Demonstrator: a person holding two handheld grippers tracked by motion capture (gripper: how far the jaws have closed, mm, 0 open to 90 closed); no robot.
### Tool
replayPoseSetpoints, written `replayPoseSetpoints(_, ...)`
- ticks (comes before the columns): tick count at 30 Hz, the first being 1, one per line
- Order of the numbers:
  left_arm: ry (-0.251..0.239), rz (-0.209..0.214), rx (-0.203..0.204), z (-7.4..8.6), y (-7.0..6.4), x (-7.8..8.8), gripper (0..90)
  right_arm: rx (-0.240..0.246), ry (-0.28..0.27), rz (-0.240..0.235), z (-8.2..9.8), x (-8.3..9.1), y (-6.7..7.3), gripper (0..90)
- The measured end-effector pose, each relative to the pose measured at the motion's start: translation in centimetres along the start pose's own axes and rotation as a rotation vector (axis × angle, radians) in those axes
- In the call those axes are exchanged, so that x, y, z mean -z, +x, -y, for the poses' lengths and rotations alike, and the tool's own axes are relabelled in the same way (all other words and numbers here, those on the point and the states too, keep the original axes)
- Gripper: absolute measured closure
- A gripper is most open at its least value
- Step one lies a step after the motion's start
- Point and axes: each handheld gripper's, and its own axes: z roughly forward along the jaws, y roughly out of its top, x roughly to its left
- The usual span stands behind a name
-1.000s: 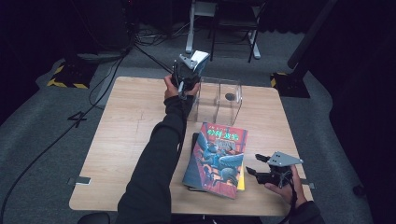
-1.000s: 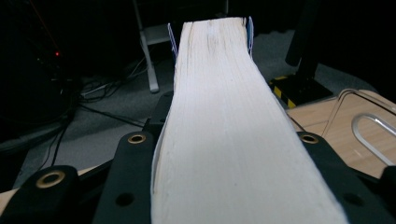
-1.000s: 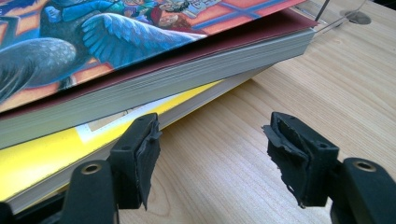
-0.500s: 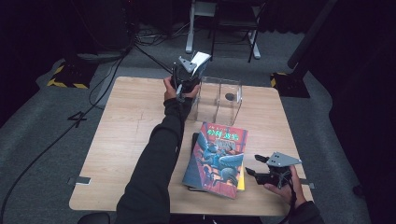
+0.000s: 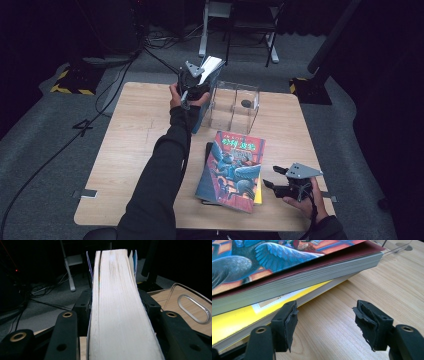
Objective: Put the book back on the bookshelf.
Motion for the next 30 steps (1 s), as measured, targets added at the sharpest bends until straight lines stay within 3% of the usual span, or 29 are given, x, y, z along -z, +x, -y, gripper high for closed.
replayPoseSetpoints(17,-0.028,0.054,-0.079,-0.3,0.2,3.5,49.1,0.001,0.002,0.006,0.0,0.1,0.0,34.8)
replayPoseSetpoints(30,-0.021,0.088,-0.158,1.0,0.3,6.1,43.6,0.0,0.006,0.01,0.0,0.1,-0.1,34.8)
